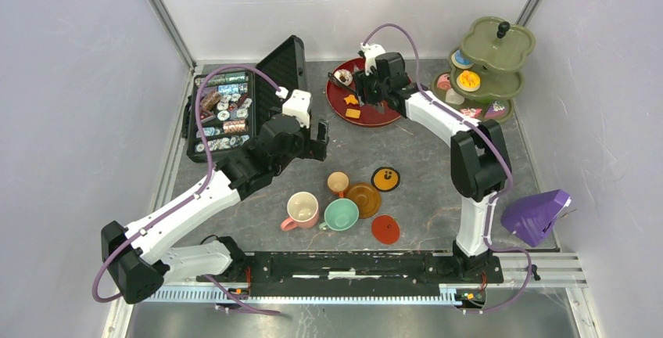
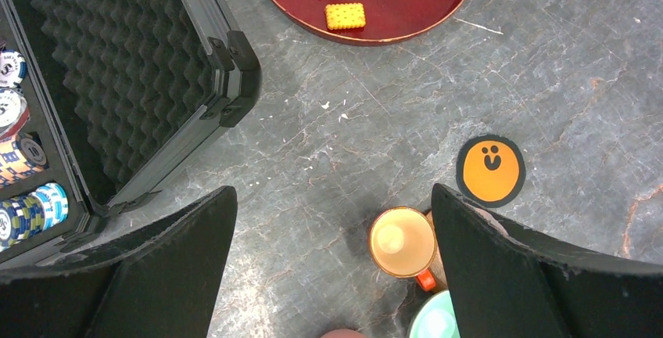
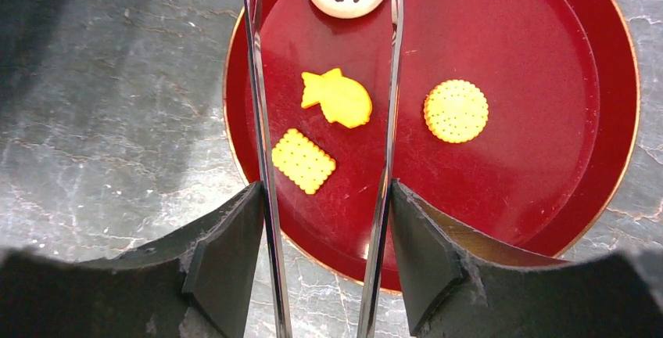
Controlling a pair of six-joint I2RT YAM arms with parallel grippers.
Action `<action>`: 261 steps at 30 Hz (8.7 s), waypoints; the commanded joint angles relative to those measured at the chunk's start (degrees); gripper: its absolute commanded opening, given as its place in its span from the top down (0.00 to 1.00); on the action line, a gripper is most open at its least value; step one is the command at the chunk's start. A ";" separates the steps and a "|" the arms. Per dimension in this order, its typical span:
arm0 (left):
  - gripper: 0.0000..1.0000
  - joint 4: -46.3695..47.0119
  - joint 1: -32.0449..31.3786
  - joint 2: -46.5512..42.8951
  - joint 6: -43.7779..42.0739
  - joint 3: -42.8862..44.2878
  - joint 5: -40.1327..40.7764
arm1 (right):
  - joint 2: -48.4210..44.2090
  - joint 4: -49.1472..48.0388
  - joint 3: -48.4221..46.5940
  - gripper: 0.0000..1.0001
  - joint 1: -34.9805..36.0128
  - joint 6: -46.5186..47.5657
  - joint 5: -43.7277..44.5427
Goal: Serve the afternoon tea
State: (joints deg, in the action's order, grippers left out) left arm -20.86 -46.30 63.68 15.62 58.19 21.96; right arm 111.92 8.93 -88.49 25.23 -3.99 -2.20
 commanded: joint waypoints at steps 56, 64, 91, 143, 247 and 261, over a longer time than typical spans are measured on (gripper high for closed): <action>0.00 1.96 1.39 -1.95 2.96 0.61 -6.90 | -60.13 21.43 39.32 0.77 -5.28 4.07 35.44; 0.00 2.05 1.39 -3.15 3.54 -0.10 -7.33 | -63.66 27.36 32.89 0.77 -17.23 -1.28 36.16; 0.00 1.19 1.73 -2.93 2.05 0.73 -5.21 | -43.71 8.60 25.22 0.77 -44.70 -7.77 -3.19; 0.00 1.26 2.36 -3.21 2.75 0.96 -7.36 | -56.27 29.34 25.81 0.42 -14.32 11.93 -16.39; 0.00 1.35 3.50 -1.98 2.75 0.69 -7.37 | -35.56 19.83 -3.30 0.42 -34.46 1.28 -1.36; 0.00 1.22 3.50 -1.95 2.76 0.78 -5.92 | -28.47 10.65 0.89 0.43 -11.58 -1.15 -6.99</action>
State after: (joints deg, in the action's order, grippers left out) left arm -20.93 -43.09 62.22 16.62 58.19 14.92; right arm 79.99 24.23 -90.11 7.16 -4.21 -8.82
